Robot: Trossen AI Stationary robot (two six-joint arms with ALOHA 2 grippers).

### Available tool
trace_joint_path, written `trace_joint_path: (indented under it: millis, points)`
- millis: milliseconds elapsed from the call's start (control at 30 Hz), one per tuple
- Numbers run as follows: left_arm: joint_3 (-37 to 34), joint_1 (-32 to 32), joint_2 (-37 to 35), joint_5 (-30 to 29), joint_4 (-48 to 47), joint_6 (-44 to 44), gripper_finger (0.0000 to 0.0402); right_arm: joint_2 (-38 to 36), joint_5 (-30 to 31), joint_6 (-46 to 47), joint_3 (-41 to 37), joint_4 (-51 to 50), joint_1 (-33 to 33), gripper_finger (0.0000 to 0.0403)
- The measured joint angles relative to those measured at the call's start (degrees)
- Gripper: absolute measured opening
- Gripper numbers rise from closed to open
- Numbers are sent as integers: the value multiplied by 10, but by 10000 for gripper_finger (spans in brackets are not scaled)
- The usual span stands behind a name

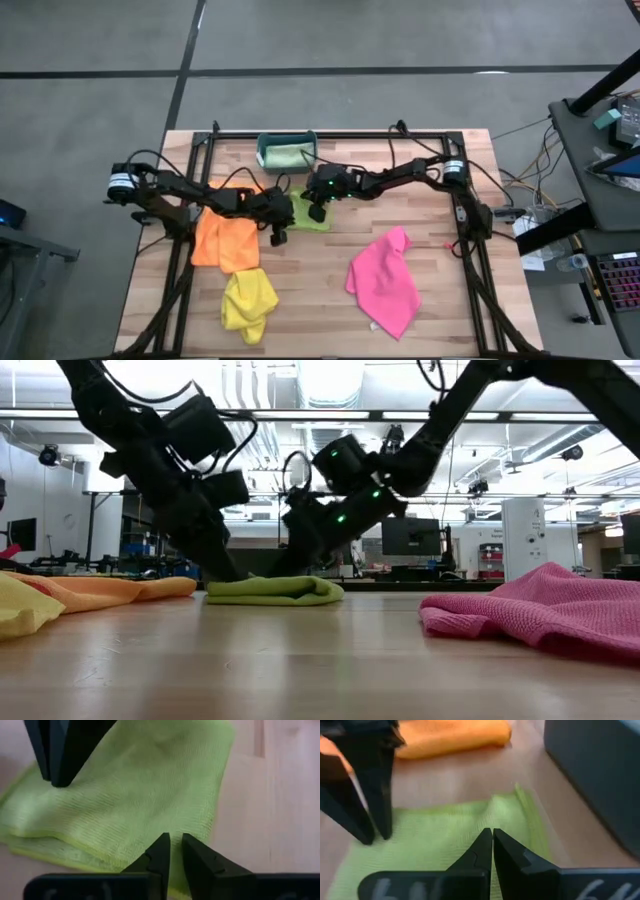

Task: Fold microfiber towels
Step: Fold the green towel

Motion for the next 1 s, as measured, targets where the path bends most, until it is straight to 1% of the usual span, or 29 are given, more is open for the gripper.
trace_joint_path:
  millis: [167, 300, 467, 733, 800, 833, 933, 1000]
  points:
    - [-3, 0, 14, 26, -16, -42, 14, 31, 26, -8, 42, -56, -10, 8]
    - [-2, 1, 21, 35, -17, -68, 6, 32, 24, -12, 47, -68, -14, 8]
    - [-2, 0, 3, 44, -32, -61, 6, 8, 33, -24, 41, -88, -15, 8]
    - [-2, 1, -24, 31, -33, -46, 5, -54, 28, -47, 38, -184, 5, 8]
    - [-2, 1, -25, 30, -30, -43, 5, -64, 17, -52, 37, -204, 16, 8]
    - [-2, 1, -25, 28, -32, -43, 5, -67, 2, -54, 37, -213, 21, 8]
    - [-3, 1, -23, 23, -30, -43, 5, -69, -71, -58, 37, -229, 40, 8]
    - [-3, 1, -19, 21, -30, -43, 5, -65, -100, -58, 34, -232, 54, 8]
